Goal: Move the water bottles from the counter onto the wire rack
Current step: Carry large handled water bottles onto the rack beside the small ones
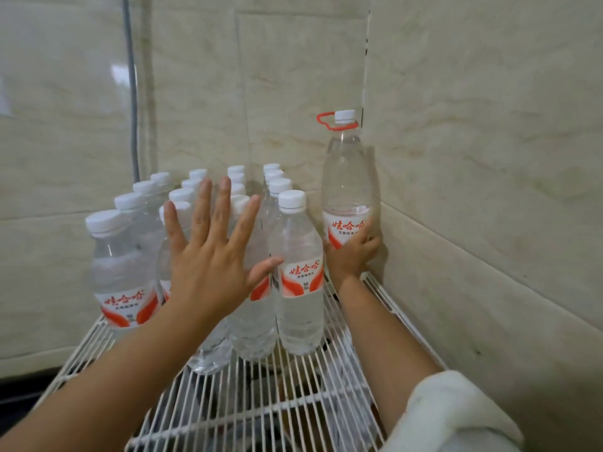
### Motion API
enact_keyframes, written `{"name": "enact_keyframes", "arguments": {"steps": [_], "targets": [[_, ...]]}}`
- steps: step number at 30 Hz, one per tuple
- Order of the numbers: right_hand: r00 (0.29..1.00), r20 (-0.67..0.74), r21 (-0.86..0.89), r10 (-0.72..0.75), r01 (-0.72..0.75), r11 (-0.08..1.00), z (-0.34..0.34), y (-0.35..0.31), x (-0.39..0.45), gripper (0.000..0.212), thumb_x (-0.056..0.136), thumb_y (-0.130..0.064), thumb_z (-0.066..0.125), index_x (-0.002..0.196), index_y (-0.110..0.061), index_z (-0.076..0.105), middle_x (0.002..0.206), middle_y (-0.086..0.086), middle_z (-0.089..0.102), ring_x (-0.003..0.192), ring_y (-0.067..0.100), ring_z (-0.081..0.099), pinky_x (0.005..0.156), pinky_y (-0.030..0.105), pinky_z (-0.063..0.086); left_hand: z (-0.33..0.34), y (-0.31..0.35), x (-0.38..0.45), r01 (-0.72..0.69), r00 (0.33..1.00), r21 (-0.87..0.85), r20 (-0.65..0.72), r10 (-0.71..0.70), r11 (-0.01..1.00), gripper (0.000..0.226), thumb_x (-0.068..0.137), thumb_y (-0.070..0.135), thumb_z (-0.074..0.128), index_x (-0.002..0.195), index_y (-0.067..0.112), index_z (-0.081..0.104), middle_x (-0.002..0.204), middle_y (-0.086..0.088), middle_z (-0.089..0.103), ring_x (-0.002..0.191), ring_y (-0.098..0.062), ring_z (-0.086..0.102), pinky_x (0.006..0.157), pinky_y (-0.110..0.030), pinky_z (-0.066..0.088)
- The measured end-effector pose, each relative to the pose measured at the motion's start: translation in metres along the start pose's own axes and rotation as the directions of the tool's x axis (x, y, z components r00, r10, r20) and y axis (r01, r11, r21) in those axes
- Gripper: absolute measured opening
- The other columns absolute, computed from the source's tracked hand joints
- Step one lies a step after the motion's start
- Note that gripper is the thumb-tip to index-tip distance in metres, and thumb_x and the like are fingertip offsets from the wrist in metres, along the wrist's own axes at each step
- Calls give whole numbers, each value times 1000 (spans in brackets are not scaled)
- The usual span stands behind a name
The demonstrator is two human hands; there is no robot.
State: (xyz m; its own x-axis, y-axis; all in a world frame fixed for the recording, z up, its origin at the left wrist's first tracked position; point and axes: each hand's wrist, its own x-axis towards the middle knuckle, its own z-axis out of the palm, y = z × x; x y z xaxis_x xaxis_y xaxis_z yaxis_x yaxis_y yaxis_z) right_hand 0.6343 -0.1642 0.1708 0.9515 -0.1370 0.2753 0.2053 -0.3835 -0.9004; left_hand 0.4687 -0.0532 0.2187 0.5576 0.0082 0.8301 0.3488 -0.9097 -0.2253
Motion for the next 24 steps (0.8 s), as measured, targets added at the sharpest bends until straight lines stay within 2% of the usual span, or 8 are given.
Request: {"name": "enact_keyframes", "arguments": {"steps": [2, 5, 7, 10, 13, 19, 22, 24], "targets": [[999, -23, 12, -22, 22, 1000, 9, 1, 6, 97, 77, -29, 71, 147, -10, 6, 139, 25, 24, 121, 34, 34, 104, 49, 34, 3, -1, -1, -3, 1000, 17, -11, 3, 1000, 78, 83, 73, 3, 145, 26, -2, 154, -12, 3, 141, -17, -24, 111, -45, -15], [1000, -13, 34, -28, 28, 999, 19, 1, 17, 97, 78, -31, 69, 147, -11, 4, 142, 24, 19, 121, 34, 35, 103, 50, 36, 5, -3, -2, -18, 999, 33, -31, 19, 999, 76, 83, 73, 3, 145, 30, -12, 156, -10, -9, 141, -17, -23, 111, -45, -17], [1000, 10, 50, 5, -6, 999, 24, 1, 26, 94, 81, -24, 68, 147, -14, 2, 145, 21, 14, 125, 32, 33, 107, 48, 32, 5, -4, -2, -32, 999, 39, -35, 33, 999, 76, 84, 73, 2, 144, 30, -12, 155, -9, -4, 141, -17, -23, 111, -45, -17], [999, 28, 18, 43, -44, 999, 26, 0, 36, 92, 82, -21, 66, 146, -14, 1, 144, 20, 15, 128, 33, 28, 109, 46, 25, 7, -5, -4, -39, 998, 62, -50, 42, 997, 76, 84, 74, 2, 144, 30, -11, 155, -6, -14, 141, -17, -23, 111, -48, -13], [998, 40, -58, 38, -36, 998, 29, 0, 41, 93, 82, -23, 65, 146, -9, -1, 143, 24, 15, 128, 37, 26, 108, 52, 24, 9, -6, -5, -34, 998, 77, -48, 38, 996, 75, 84, 73, 3, 144, 29, -10, 152, -10, 7, 141, -17, -22, 110, -51, -8], [995, 85, -124, 43, -32, 992, 22, -2, 43, 97, 81, -27, 67, 145, -8, -3, 141, 24, 19, 125, 39, 30, 105, 55, 30, 7, -3, -4, -9, 1000, 68, -22, 11, 998, 77, 85, 71, 2, 146, 25, -1, 151, -12, 10, 141, -17, -24, 110, -49, -9], [992, 99, -182, 78, -59, 982, 9, -10, 39, 98, 79, -33, 69, 144, -8, 0, 140, 24, 22, 126, 39, 30, 105, 52, 31, 8, -3, -5, -2, 1000, 61, -13, 3, 998, 76, 85, 71, 2, 145, 25, -3, 155, -13, -13, 141, -18, -23, 111, -49, -11], [991, 114, -203, 77, -53, 978, -2, -17, 33, 96, 79, -35, 69, 144, -8, 3, 143, 24, 19, 130, 39, 26, 107, 50, 28, 7, -4, -5, -4, 1000, 55, -5, 5, 998, 75, 85, 70, 1, 146, 26, -2, 155, -12, -11, 141, -19, -22, 111, -50, -11]]}}
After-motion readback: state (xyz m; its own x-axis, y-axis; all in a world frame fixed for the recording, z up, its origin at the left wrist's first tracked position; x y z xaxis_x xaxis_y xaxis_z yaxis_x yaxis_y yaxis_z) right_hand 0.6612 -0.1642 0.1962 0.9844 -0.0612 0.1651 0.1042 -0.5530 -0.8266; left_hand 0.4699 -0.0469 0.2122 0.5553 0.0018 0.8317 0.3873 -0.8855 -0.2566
